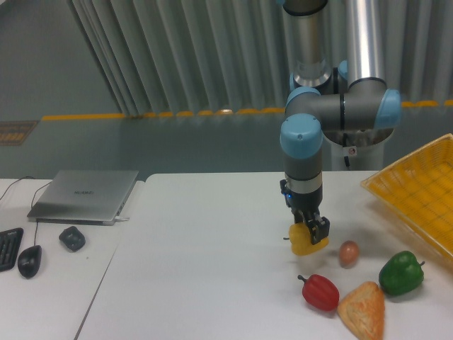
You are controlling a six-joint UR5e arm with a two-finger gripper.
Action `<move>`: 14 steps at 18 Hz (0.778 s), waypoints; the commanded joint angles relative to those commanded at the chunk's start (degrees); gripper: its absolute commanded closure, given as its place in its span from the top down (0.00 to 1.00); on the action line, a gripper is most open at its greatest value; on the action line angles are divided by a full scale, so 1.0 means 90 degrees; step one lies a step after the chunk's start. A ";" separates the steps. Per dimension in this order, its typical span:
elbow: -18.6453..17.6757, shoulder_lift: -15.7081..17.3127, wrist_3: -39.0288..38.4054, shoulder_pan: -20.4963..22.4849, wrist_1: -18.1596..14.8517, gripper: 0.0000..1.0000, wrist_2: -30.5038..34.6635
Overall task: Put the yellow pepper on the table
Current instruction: 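Lower the yellow pepper onto the table beside the orange ball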
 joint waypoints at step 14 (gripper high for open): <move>0.0283 0.0058 0.0020 0.0078 -0.0029 1.00 0.0029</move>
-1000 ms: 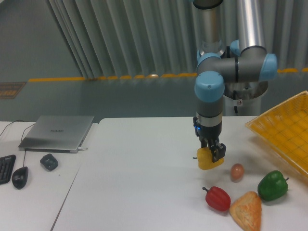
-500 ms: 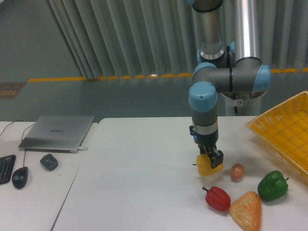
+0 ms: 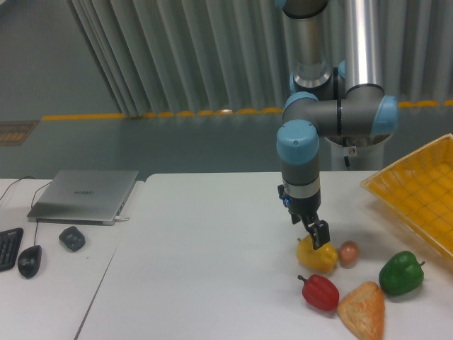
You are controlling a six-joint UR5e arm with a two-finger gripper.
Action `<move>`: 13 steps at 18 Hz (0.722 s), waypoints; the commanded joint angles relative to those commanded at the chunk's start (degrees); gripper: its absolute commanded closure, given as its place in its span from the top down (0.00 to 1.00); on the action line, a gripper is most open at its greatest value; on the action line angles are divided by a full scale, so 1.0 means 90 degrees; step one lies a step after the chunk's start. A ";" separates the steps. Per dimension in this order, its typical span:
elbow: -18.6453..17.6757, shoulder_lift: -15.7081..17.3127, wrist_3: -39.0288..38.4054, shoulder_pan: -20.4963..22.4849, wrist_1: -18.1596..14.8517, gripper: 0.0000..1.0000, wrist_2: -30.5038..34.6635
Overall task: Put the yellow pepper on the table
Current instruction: 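Lower the yellow pepper onto the table beside the orange ball, then open the gripper and raise it away from the pepper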
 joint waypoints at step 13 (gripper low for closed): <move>0.0304 0.0430 0.2157 0.1503 -0.0058 1.00 0.0459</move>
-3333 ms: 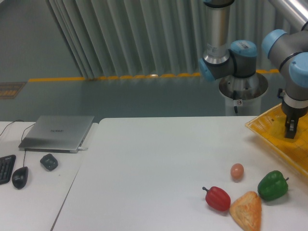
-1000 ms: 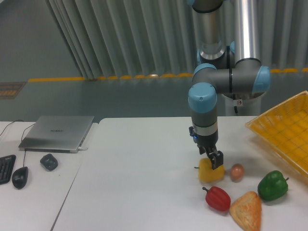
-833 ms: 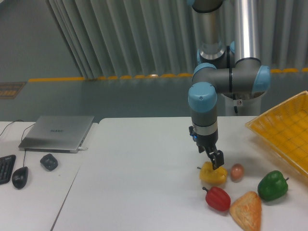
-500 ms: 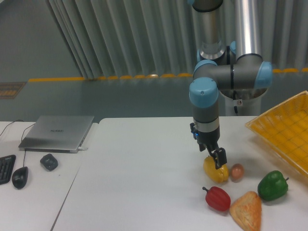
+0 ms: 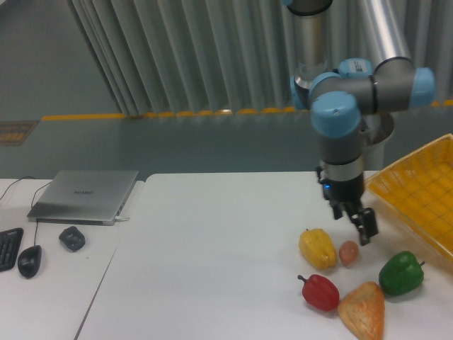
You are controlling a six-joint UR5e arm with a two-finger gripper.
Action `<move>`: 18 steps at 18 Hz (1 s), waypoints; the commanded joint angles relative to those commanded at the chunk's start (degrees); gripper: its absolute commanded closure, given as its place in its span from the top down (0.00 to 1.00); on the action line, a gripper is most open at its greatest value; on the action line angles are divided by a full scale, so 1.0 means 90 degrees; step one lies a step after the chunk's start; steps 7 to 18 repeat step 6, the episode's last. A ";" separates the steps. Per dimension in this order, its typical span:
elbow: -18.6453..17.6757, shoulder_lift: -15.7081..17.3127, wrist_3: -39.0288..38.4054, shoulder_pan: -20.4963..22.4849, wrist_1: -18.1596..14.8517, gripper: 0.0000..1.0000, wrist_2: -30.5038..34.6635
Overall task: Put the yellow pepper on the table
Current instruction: 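Open the gripper and raise it away from the pepper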
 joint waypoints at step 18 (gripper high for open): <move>-0.0020 0.0000 0.0206 0.0294 0.0000 1.00 0.0019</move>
